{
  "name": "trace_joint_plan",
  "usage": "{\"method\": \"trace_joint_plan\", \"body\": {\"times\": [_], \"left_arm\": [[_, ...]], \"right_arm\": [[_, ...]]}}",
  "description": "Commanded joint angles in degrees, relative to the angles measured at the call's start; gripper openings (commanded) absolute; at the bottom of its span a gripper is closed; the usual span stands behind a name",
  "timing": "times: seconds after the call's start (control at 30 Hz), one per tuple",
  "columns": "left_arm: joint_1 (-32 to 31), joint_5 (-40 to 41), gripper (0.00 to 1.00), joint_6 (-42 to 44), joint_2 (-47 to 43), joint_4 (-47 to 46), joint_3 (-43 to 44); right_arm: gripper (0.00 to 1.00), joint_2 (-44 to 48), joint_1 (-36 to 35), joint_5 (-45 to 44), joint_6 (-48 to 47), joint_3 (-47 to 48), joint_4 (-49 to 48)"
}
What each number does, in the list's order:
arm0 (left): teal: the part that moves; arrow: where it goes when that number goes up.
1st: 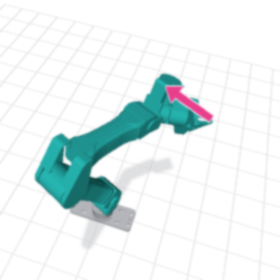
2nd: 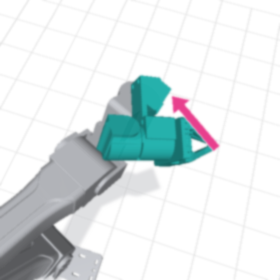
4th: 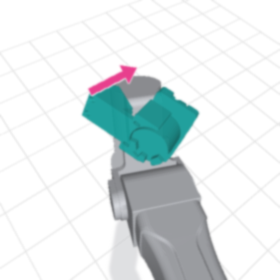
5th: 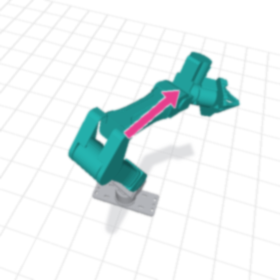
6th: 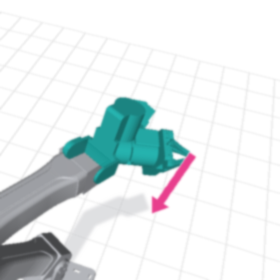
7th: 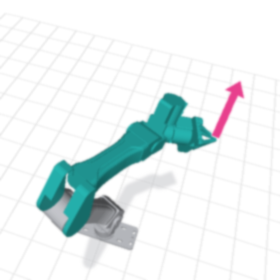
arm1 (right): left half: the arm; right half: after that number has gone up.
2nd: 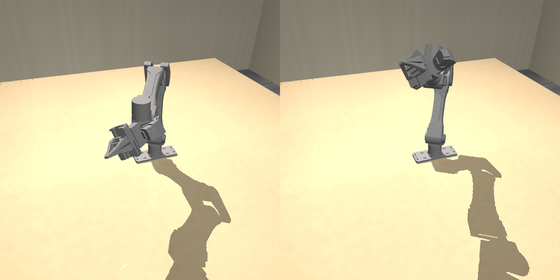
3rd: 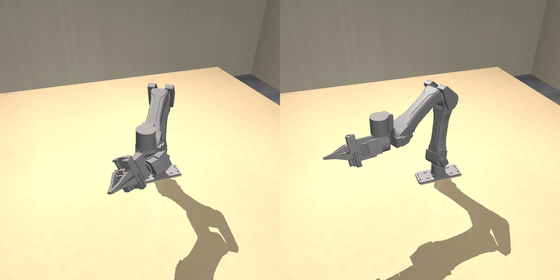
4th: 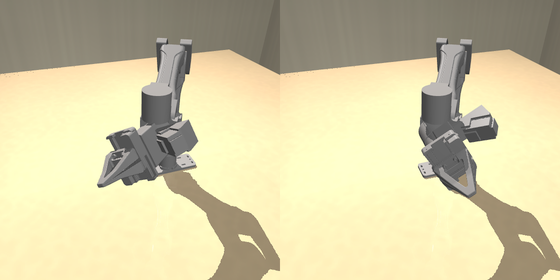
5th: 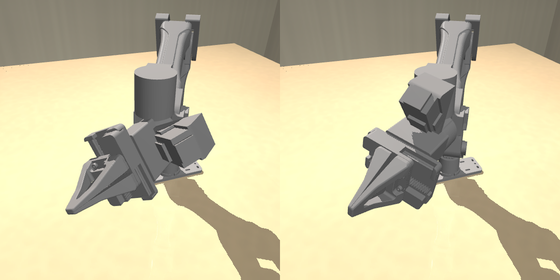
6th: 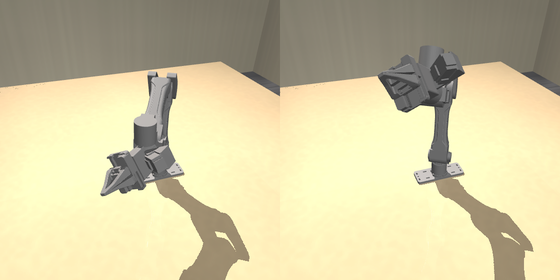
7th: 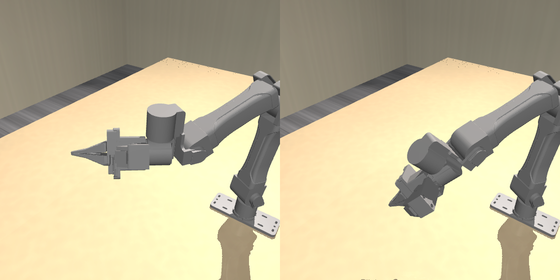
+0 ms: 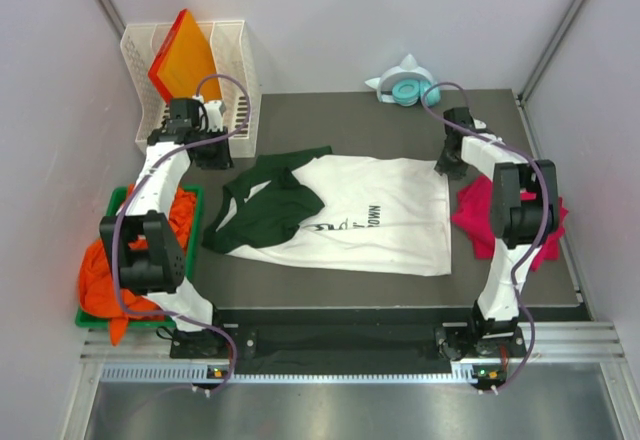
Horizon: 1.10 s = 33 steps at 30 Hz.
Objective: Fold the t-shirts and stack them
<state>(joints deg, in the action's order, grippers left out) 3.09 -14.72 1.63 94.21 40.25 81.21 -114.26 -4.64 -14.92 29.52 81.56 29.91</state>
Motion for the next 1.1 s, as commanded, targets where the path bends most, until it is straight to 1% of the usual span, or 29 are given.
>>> {"method": "trace_joint_plan", "body": {"times": [0.0,0.1,0.23,0.37,0.47,0.5,0.53,0.57,0.67,0.7,0.73,0.77,0.87,1.07], "left_arm": [[0.3,-0.6,0.27,0.0,1.9,-0.7,4.4],[0.3,-1.5,0.27,-0.1,2.6,-0.8,5.0],[0.2,-2.1,0.27,-0.7,4.4,-1.5,6.0],[-1.0,-1.8,0.27,-0.8,9.2,-2.1,9.3],[-2.7,-0.4,0.27,0.0,13.4,-1.5,12.8],[-2.8,0.0,0.28,0.1,14.4,-1.6,13.6],[-4.5,0.1,0.28,0.1,15.2,-1.9,14.8],[-4.8,0.3,0.29,0.2,16.9,-2.2,15.6],[-7.2,2.0,0.33,0.6,20.7,-3.0,18.8],[-7.7,1.9,0.34,0.7,21.6,-3.0,19.8],[-8.1,2.3,0.36,0.7,22.7,-2.7,21.7],[-9.0,2.9,0.39,0.7,24.5,-2.6,22.6],[-9.9,4.0,0.46,0.3,27.8,-2.9,25.3],[-9.9,5.4,0.50,-1.0,34.5,-1.4,31.3]], "right_arm": [[0.32,-1.0,0.3,3.8,-0.6,1.9,-0.9],[0.32,-1.2,0.3,5.1,-0.8,1.9,-1.2],[0.29,-0.8,0.3,4.5,-1.0,1.0,-1.3],[0.29,-0.3,0.3,3.8,-1.2,0.4,-1.4],[0.21,-0.2,0.3,3.8,-1.8,0.7,-1.0],[0.22,-0.1,0.3,3.4,-1.8,0.9,-0.7],[0.25,0.2,0.3,3.3,-2.0,0.9,-0.6],[0.34,0.5,0.3,3.2,-2.0,0.7,-0.8],[0.44,3.5,0.1,2.4,-2.3,-0.4,-2.2],[0.45,5.4,-0.1,2.3,-2.4,-0.6,-2.6],[0.47,6.2,-0.2,2.3,-3.0,-0.5,-2.8],[0.47,6.9,-0.3,2.3,-3.3,-0.3,-2.8],[0.47,9.7,-0.9,3.0,-3.9,1.7,-1.9],[0.47,12.6,-3.1,4.1,-3.9,3.3,-0.5]]}}
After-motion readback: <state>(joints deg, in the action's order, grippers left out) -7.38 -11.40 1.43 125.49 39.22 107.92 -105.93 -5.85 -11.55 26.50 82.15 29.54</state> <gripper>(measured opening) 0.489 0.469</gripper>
